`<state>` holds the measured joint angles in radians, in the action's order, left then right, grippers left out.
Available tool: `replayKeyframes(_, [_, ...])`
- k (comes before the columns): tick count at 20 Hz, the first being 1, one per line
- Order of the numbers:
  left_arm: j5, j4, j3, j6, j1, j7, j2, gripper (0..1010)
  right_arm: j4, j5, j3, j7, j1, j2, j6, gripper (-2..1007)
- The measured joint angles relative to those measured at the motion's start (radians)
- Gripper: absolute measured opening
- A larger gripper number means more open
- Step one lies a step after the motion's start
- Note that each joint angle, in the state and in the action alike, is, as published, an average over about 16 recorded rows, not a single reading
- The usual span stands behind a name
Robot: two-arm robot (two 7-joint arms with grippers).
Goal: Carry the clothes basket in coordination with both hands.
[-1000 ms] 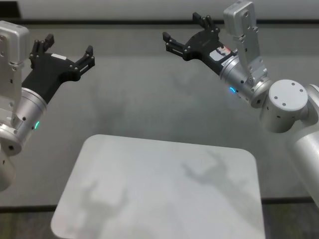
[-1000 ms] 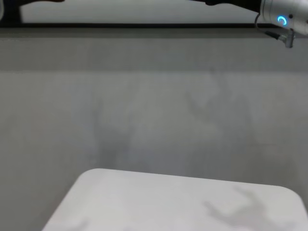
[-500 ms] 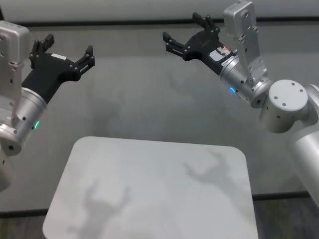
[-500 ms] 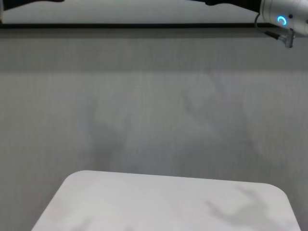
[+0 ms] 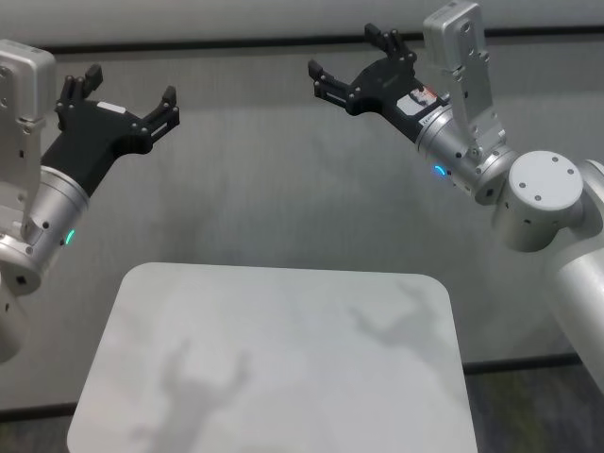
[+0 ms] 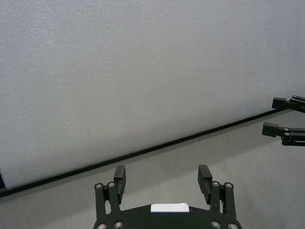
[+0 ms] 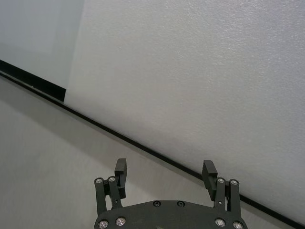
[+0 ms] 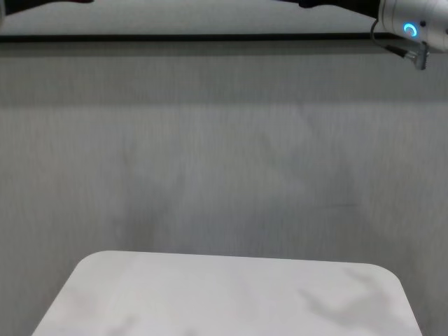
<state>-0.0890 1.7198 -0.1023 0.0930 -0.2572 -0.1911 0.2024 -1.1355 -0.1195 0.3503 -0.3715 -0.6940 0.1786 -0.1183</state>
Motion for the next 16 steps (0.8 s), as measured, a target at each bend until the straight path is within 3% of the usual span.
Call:
replayKeyframes(5, [-0.003,0.001,0.000,0.005,0.001,-0.005,0.002,1002,-0.005,-0.001,-0.001,0.002,0.003,0.000,0.007,1001])
replayKeyframes(8, [-0.012,0.006,0.001,0.018,0.004,-0.012,0.007,1002,-0.023,-0.006,-0.003,0.007,0.013,0.001,0.034,1001])
replayKeyframes(12, [-0.032,0.018,0.001,0.047,0.011,-0.031,0.019,1002,-0.066,-0.020,-0.007,0.016,0.040,0.003,0.095,1001])
replayKeyframes(16, [-0.062,0.038,0.000,0.089,0.021,-0.062,0.041,1002,-0.128,-0.044,-0.013,0.025,0.079,0.005,0.177,1001])
